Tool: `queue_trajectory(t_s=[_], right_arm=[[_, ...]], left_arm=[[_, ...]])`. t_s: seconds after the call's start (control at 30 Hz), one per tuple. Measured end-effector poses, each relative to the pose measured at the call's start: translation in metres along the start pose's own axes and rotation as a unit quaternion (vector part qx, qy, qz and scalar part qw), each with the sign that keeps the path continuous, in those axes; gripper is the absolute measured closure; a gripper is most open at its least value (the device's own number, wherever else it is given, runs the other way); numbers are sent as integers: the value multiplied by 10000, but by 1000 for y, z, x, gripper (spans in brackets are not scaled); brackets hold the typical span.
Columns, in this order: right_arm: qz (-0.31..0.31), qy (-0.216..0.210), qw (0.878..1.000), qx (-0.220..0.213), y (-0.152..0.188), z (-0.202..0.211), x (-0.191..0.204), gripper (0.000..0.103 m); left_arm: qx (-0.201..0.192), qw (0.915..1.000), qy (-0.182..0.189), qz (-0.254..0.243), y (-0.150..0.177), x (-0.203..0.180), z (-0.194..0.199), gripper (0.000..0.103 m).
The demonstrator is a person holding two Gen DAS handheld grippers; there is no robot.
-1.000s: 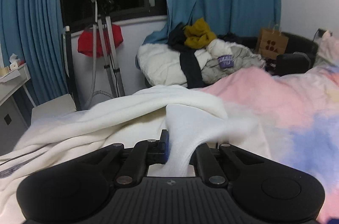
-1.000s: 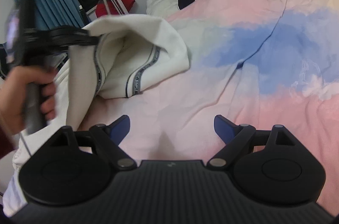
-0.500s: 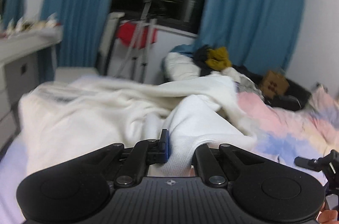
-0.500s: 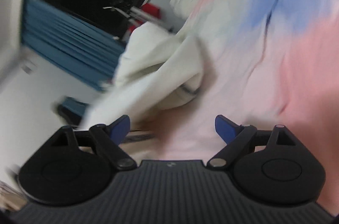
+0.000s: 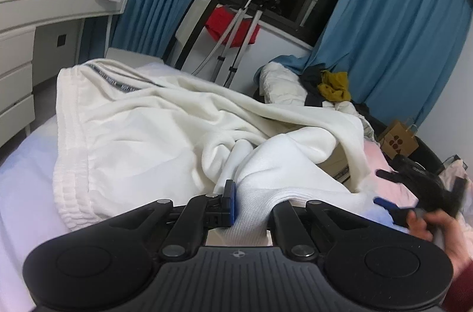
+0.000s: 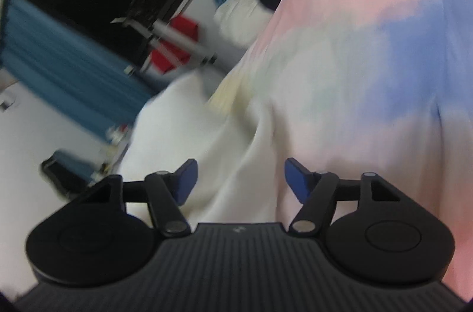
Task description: Fold clothes
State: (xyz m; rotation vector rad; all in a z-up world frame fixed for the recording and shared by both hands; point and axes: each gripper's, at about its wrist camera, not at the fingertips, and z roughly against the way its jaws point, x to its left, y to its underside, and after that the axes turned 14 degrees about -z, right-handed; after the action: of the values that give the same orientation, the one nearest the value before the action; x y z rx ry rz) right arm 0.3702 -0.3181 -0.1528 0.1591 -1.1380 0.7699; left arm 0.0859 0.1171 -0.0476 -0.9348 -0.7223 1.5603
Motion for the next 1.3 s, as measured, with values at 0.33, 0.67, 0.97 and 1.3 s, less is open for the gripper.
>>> queue_trajectory(t_s=[0.33,0.67,0.97,1.3], right_arm=[[620,773,9946,292,-31,-125,-1,92],[1168,358,9854,-1190,-24,9,28,98],[271,652,9661,-2483,-48,179,-37,97],[-759,1107,9720,-1926,-45,202,-125,97]], left_arm=[[-41,9996,173,209,-2,20,-25,97],[24,9978,654,67,1,14,-20,96],[406,9853,1464,-775,14,-32,-39,86],[1190,9662,1281,-1894,23,-50,-17,78]])
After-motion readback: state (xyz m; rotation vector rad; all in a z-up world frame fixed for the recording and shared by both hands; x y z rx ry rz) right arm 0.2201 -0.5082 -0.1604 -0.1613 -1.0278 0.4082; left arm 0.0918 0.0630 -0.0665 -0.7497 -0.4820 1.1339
